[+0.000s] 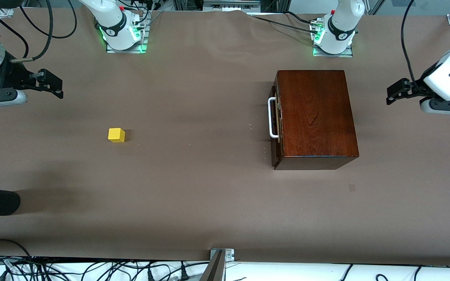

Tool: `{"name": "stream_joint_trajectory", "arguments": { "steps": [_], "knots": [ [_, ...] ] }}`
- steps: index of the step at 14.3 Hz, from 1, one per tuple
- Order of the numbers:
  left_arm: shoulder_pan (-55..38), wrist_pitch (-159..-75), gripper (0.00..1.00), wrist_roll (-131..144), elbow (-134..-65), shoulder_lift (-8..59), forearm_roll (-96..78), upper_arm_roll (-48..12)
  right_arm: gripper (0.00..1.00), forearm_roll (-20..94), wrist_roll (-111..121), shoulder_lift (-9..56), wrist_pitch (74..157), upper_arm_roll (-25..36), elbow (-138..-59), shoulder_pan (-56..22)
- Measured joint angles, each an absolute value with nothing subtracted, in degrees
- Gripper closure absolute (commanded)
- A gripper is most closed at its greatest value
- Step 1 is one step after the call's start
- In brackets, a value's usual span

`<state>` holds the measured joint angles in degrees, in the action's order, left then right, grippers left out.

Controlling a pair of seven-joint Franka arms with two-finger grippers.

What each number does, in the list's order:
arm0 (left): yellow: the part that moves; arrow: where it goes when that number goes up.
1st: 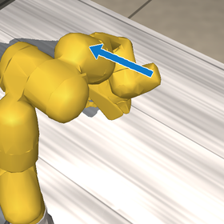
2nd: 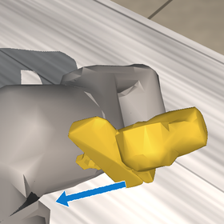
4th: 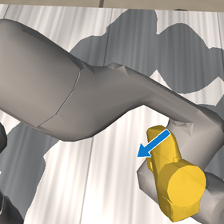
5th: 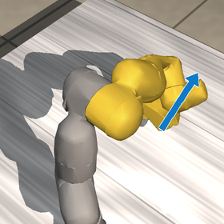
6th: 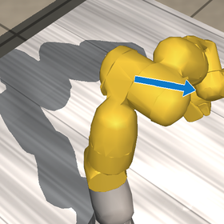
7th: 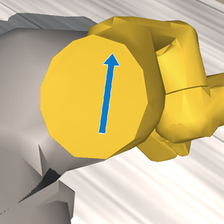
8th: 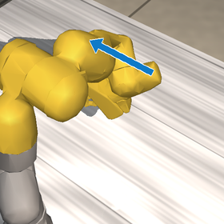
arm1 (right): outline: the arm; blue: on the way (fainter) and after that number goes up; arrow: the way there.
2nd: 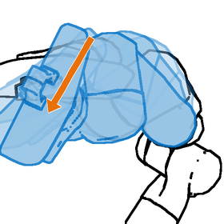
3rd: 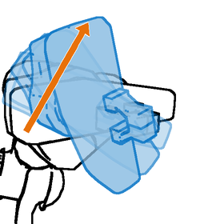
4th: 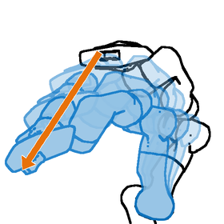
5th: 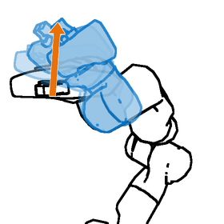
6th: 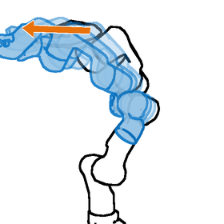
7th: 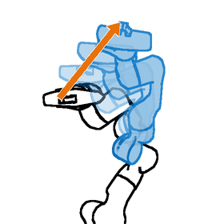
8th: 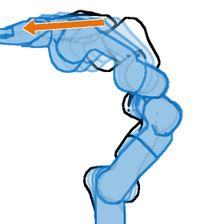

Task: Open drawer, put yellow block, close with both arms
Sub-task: 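Move the left gripper to the white handle of the wooden box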

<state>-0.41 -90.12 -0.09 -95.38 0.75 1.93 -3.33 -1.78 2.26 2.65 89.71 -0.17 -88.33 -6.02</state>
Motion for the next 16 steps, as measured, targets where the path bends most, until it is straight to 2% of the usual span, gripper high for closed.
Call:
{"name": "stream_joint_trajectory", "arguments": {
  "steps": [3,7,12,16],
  "knots": [
    [-1.42,-89.75,0.00,4.44,-95.37,1.21,0.76,-7.04,0.00,-1.78,2.26,2.65,89.75,-0.23,-88.33,-6.04],
    [-2.20,-90.10,0.00,8.69,-95.38,3.45,0.17,-15.73,0.00,-1.78,2.26,2.65,89.84,-0.21,-88.33,-6.03],
    [-3.01,-98.23,0.00,18.77,-95.43,11.77,0.11,-26.21,0.00,-1.78,2.26,2.65,89.85,-0.20,-88.33,-6.03],
    [-7.11,-104.64,0.00,26.04,-95.40,18.19,0.32,-27.88,0.00,-1.78,2.26,2.65,89.91,-0.20,-88.33,-6.03]
  ]
}}
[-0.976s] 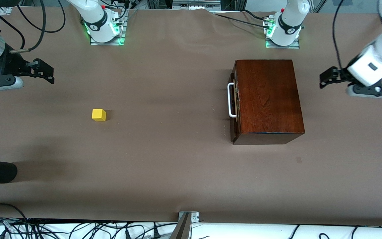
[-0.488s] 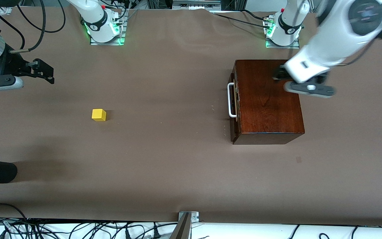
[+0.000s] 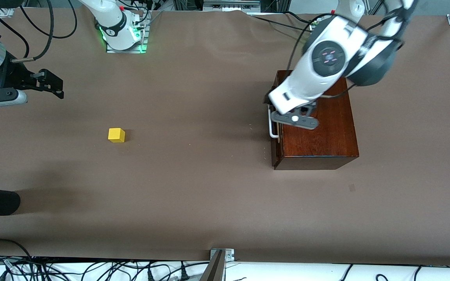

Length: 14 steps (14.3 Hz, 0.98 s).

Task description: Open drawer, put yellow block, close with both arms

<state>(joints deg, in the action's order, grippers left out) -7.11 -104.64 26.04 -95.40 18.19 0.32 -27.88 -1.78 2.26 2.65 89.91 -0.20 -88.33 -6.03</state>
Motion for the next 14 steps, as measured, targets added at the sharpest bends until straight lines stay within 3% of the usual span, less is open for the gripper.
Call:
{"name": "stream_joint_trajectory", "arguments": {
  "steps": [5,14],
  "knots": [
    [-13.27,-107.54,0.00,36.75,-95.42,21.92,6.62,-28.19,0.00,-1.78,2.26,2.66,89.93,-0.18,-88.33,-6.03],
    [-16.11,-109.26,0.00,44.47,-96.57,27.03,15.09,-28.39,0.00,-1.78,2.26,2.67,89.93,0.05,-88.33,-6.00]
  ]
}}
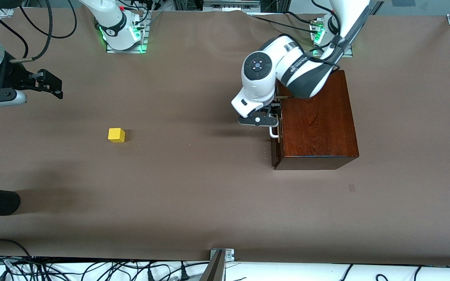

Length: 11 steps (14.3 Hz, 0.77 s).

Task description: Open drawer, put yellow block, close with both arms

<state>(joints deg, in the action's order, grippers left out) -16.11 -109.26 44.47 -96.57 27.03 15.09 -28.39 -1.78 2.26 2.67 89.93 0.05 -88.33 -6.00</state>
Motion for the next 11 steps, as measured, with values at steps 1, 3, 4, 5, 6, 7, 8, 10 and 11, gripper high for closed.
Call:
{"name": "stream_joint_trajectory", "arguments": {
  "steps": [1,3,4,5,6,7,8,10,11],
  "knots": [
    [-16.37,-109.26,0.00,44.80,-96.80,27.36,16.15,-28.40,0.00,-1.78,2.26,2.67,89.93,0.05,-88.33,-6.00],
    [-16.45,-109.26,0.00,44.94,-97.30,27.84,18.04,-28.40,0.00,-1.78,2.26,2.67,89.93,0.05,-88.33,-6.00],
    [-16.45,-109.26,0.00,44.95,-97.55,28.08,18.28,-28.39,0.00,-1.78,2.26,2.67,89.93,0.05,-88.33,-6.00],
    [-16.45,-109.26,0.00,44.95,-97.84,28.32,18.47,-28.39,0.00,-1.78,2.26,2.67,89.93,0.05,-88.33,-6.00],
    [-16.45,-109.26,0.00,44.98,-98.09,28.59,18.87,-28.39,0.00,-1.78,2.26,2.67,89.93,0.05,-88.33,-6.00],
    [-16.53,-109.38,0.00,45.28,-98.11,28.88,19.45,-28.46,0.00,-1.78,2.26,2.67,89.93,0.05,-88.33,-6.00],
    [-16.71,-109.39,0.00,46.09,-98.10,29.01,20.16,-28.51,0.00,-1.78,2.26,2.67,89.93,0.05,-88.33,-6.00],
    [-17.52,-109.44,0.00,48.02,-98.31,29.59,20.34,-28.55,0.00,-1.78,2.26,2.67,89.93,0.05,-88.33,-6.00],
    [-18.00,-109.65,0.00,49.21,-98.56,30.12,20.50,-28.52,0.00,-1.78,2.26,2.67,89.93,0.06,-88.33,-6.00]
  ]
}}
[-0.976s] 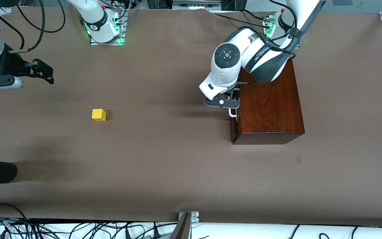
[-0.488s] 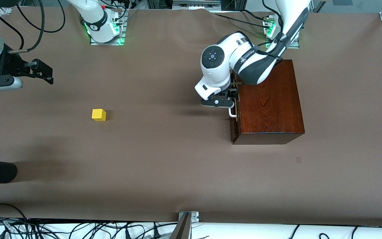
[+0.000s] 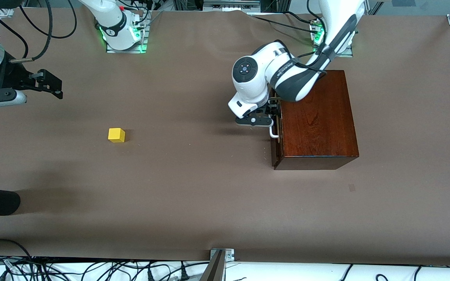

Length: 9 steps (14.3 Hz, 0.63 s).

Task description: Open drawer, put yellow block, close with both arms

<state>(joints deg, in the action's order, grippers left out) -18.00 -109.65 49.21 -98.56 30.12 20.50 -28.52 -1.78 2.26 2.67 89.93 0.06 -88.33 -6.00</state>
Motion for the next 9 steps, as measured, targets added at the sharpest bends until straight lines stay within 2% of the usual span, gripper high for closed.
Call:
{"name": "stream_joint_trajectory", "arguments": {
  "steps": [9],
  "knots": [
    [-19.40,-114.71,0.00,53.57,-98.80,31.60,21.26,-28.77,0.00,-3.61,2.26,2.69,90.32,0.20,-88.33,-5.88]
  ]
}}
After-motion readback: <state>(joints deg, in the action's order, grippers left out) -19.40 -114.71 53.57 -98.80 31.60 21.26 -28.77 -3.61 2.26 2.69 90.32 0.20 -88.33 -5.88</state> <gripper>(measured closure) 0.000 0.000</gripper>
